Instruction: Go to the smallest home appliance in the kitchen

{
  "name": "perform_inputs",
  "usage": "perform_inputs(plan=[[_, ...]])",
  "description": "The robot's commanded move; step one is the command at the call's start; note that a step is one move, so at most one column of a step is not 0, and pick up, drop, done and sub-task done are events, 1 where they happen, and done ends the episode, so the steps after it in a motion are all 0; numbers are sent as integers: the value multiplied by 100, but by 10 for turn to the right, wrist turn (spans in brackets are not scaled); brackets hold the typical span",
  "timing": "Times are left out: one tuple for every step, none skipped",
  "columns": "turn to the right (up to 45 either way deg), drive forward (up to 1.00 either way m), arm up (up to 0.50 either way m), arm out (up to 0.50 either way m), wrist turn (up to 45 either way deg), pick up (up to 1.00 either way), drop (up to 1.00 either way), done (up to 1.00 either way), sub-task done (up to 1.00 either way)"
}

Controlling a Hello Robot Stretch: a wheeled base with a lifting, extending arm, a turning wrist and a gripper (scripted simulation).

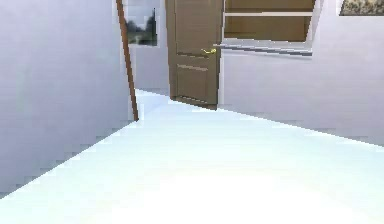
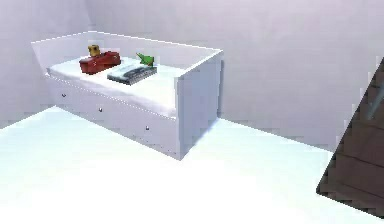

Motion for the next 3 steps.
perform_inputs(plan=[[0,100,0,0,0,0,0,0,0],[30,0,0,0,0,0,0,0,0],[0,20,0,0,0,0,0,0,0]])
